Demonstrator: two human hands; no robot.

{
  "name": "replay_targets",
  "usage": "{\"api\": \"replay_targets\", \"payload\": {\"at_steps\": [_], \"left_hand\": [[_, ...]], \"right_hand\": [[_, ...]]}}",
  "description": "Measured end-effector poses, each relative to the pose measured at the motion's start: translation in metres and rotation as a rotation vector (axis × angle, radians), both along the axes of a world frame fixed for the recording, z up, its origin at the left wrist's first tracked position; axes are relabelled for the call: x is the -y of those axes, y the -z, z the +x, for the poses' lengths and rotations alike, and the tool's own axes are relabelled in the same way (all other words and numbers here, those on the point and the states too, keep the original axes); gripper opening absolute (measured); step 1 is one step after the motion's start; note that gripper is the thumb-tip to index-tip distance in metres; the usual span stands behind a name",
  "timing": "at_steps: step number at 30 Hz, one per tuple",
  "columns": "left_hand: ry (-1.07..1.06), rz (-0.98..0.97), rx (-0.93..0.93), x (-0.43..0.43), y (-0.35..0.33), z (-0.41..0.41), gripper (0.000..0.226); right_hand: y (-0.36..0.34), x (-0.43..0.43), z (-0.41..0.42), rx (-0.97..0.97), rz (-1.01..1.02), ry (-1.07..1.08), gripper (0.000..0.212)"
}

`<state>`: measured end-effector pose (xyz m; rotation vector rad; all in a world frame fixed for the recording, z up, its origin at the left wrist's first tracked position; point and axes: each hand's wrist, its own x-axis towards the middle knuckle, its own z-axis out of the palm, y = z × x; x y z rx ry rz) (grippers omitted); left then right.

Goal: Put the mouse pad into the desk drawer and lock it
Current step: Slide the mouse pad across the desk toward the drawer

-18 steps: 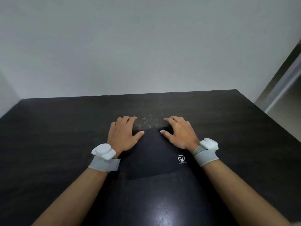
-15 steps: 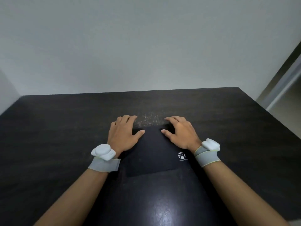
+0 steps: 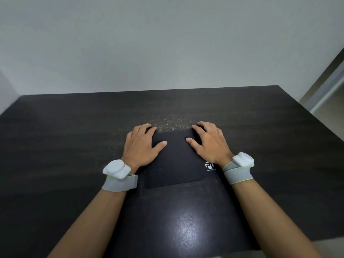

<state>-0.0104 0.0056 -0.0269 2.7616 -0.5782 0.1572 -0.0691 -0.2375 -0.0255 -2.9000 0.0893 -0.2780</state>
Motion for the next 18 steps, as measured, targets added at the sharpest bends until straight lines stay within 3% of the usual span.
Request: {"api": "replay_targets", "payload": {"at_steps": [11, 18], "left_hand": [[0.022, -0.108, -0.014, -0.0036, -0.0020, -0.0001, 0.057], [-0.003, -0.215, -0.032, -0.0039, -0.0035, 0.0008, 0.047]], "right_hand": [[0.0012, 0.0011, 0.0015, 0.021, 0.068, -0.005, 0.054], [-0.0039, 0.0019, 0.0002, 0.069, 0.210, -0.041, 0.040]]}}
